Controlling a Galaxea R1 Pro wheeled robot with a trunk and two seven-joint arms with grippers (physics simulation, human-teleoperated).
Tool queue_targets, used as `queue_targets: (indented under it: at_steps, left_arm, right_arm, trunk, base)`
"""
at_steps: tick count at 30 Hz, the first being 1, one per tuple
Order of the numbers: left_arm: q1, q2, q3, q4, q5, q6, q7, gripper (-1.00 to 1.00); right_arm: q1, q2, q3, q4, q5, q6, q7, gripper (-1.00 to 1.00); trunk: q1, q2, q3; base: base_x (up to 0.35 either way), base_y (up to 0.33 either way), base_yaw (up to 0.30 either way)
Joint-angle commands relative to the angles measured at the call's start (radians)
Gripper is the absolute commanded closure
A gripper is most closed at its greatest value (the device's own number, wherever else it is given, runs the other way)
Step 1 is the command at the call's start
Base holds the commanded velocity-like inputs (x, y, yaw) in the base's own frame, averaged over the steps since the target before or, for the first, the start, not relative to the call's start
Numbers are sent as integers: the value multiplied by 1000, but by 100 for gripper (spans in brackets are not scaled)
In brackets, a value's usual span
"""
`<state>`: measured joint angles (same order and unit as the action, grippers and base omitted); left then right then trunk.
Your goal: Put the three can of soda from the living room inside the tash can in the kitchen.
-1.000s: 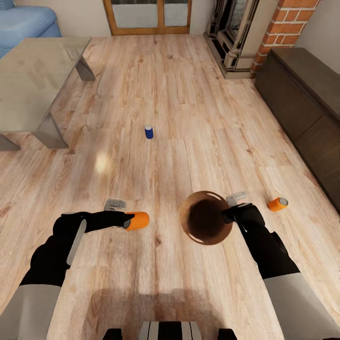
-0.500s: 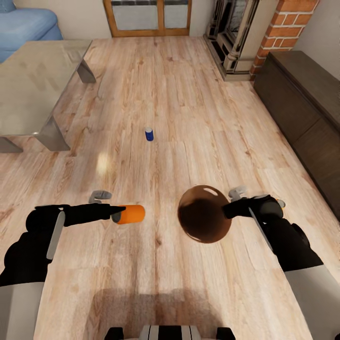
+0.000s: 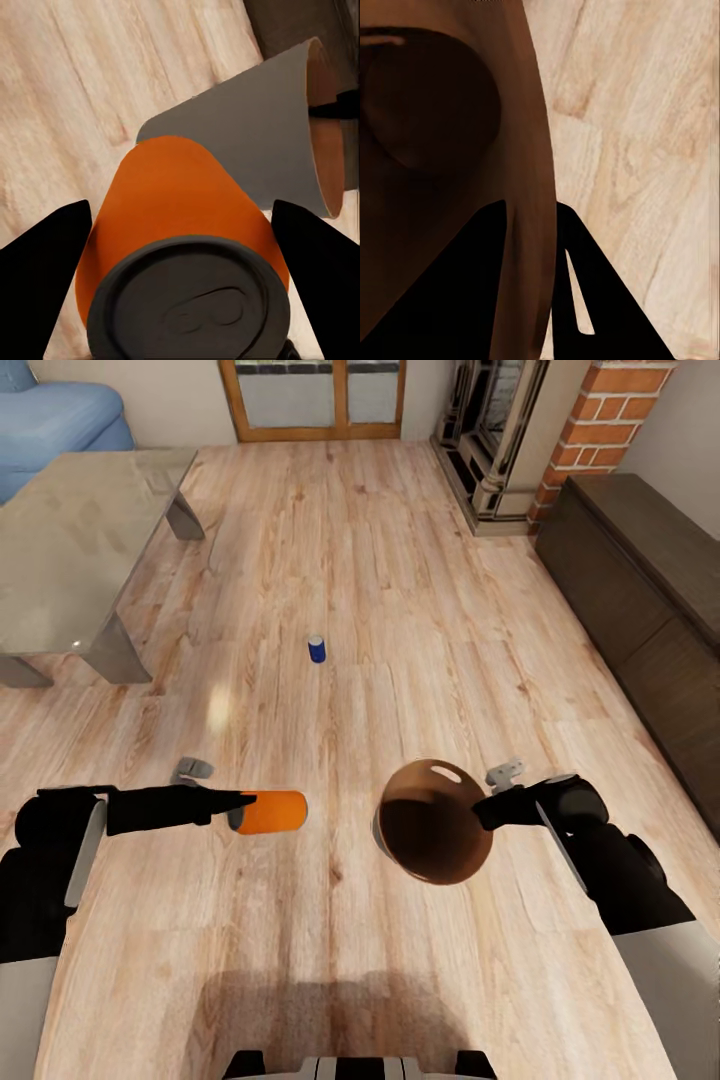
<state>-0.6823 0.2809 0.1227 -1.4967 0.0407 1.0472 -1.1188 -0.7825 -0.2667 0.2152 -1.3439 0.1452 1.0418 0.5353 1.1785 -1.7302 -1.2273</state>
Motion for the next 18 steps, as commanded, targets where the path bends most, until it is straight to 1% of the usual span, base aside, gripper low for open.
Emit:
queue_targets:
  at_steps: [1,4,5,7,8,9,11,12,14,16,17,18]
  left_arm:
    - [0,1,0,-9,-4,0,-7,100]
    - [-1,4,-2,-31,-4,0,-39,100]
    - [-2,4,-4,-42,-3,0,-71,100]
    - [-4,4,-5,-51,-3,0,-98,100]
    - [-6,5,-5,-59,-2,0,-133,100]
    - [-6,5,-5,-62,-2,0,-152,100]
    - [-12,8,-5,-68,-1,0,-229,100]
    - [-14,9,-3,-70,0,0,-257,100]
    - [-16,7,-3,-71,1,0,-279,100]
    - [-18,3,-4,-72,1,0,-314,100]
    - [-19,0,-4,-72,2,0,-349,100]
    - [-22,-1,-4,-72,2,0,-368,100]
  right_arm:
    - [-1,1,0,9,-30,5,4,100]
    - [-1,5,1,61,-30,5,2,100]
    - [-1,8,0,101,-29,5,-1,100]
    - [-2,10,0,120,-29,5,-2,100]
    - [-2,10,0,133,-29,5,-3,100]
    - [-2,11,0,138,-29,5,-3,100]
    - [-3,12,3,150,-29,5,-5,100]
    - [-3,12,7,156,-29,5,-5,100]
    - [-3,13,11,166,-29,5,-6,100]
    - [-3,14,16,184,-29,5,-7,100]
    - [-3,18,23,197,-29,5,-7,100]
    - [-3,21,26,203,-29,5,-10,100]
  trunk:
    - [0,0,0]
    - [0,0,0]
    - [0,0,0]
    - [0,0,0]
    - [0,0,0]
    - [0,0,0]
    - [0,0,0]
    - [0,0,0]
    - [0,0,0]
    - [0,0,0]
    - [0,0,0]
    - [0,0,0]
  base:
    - [0,0,0]
    - [0,0,0]
    - [0,0,0]
    - [0,0,0]
    - [0,0,0]
    - [0,0,0]
    - [0,0,0]
    - [0,0,0]
    - [0,0,0]
    - [0,0,0]
    - [0,0,0]
    - [0,0,0]
